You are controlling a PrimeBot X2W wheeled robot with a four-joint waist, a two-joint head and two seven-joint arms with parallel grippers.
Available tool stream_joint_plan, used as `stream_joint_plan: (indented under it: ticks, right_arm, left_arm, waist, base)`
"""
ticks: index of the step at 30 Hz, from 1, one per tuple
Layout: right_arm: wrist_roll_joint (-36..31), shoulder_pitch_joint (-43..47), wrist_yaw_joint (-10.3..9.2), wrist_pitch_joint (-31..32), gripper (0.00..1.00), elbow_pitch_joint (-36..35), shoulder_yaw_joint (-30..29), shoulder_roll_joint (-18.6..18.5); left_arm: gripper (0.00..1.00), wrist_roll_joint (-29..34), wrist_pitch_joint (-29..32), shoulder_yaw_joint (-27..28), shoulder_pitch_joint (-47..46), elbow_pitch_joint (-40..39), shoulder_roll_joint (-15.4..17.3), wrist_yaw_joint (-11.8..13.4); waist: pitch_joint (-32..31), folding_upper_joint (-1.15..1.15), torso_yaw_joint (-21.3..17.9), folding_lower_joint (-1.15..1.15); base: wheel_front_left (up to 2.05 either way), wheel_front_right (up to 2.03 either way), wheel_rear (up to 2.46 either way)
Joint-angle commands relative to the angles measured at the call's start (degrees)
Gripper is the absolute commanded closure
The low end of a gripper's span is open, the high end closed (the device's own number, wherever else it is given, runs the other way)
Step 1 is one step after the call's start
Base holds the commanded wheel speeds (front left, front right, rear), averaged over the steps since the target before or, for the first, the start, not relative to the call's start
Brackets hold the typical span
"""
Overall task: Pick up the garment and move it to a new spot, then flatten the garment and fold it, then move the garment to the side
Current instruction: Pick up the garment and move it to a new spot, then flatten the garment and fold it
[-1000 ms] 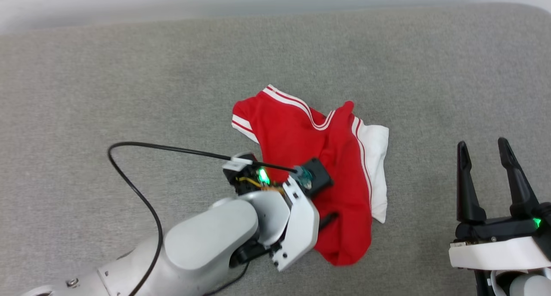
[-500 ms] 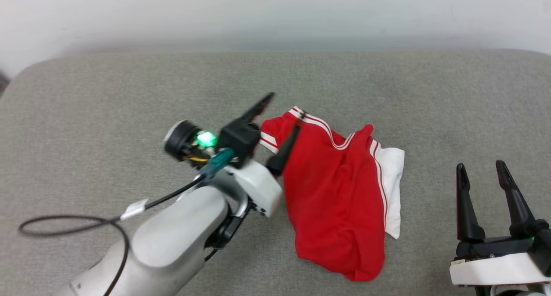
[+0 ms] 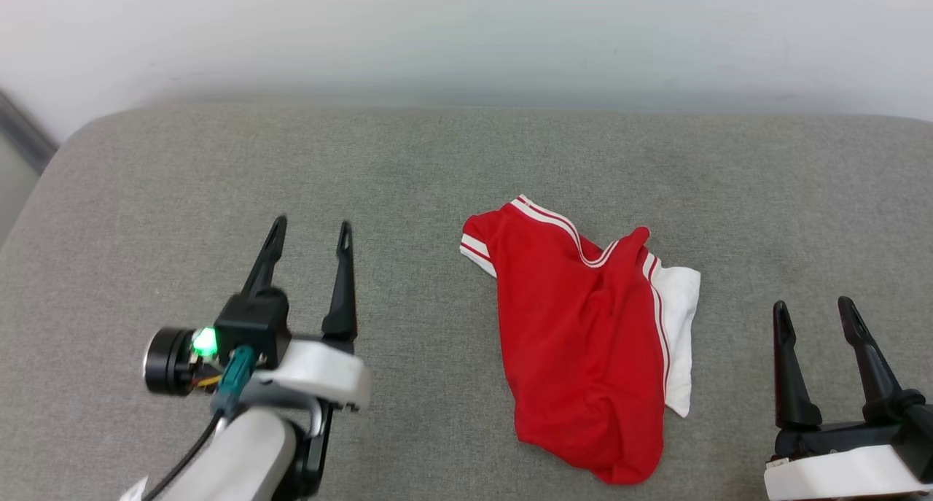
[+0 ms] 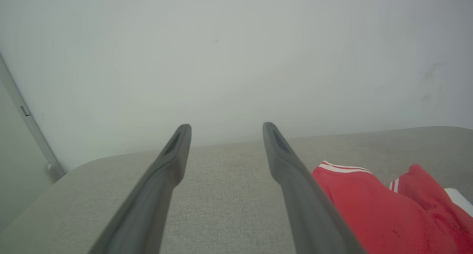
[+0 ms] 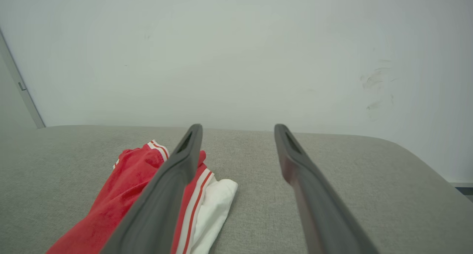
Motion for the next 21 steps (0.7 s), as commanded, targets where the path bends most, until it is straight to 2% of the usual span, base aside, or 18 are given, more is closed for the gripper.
stream_joint_plan:
  ticks: [1, 6, 21]
  right_arm:
    - [0.16, 0.60, -0.04, -0.12, 0.00, 0.23, -0.12, 0.08]
    - [0.70, 0.97, -0.04, -0.12, 0.00, 1.09, -0.18, 0.08]
    - [3.14, 3.84, -0.03, -0.12, 0.00, 3.15, 0.28, 0.08]
  left_arm:
    - [0.00, 2.20, -0.14, 2.32, 2.97, -0.61, -0.57, -0.31]
    - [0.00, 7.45, -0.14, 8.61, 9.57, -2.06, -3.29, -2.25]
    - [0.00, 18.34, -0.14, 21.96, 22.63, -2.03, -11.58, -11.43]
  waist:
    - [-0.17, 0.00, 0.13, 0.00]
    - [-0.70, 0.00, 0.10, 0.00]
    - [-3.17, 0.00, -1.40, 0.00]
  base:
    - [0.00, 0.00, 0.00]
    - [0.00, 0.00, 0.00]
    - [0.00, 0.00, 0.00]
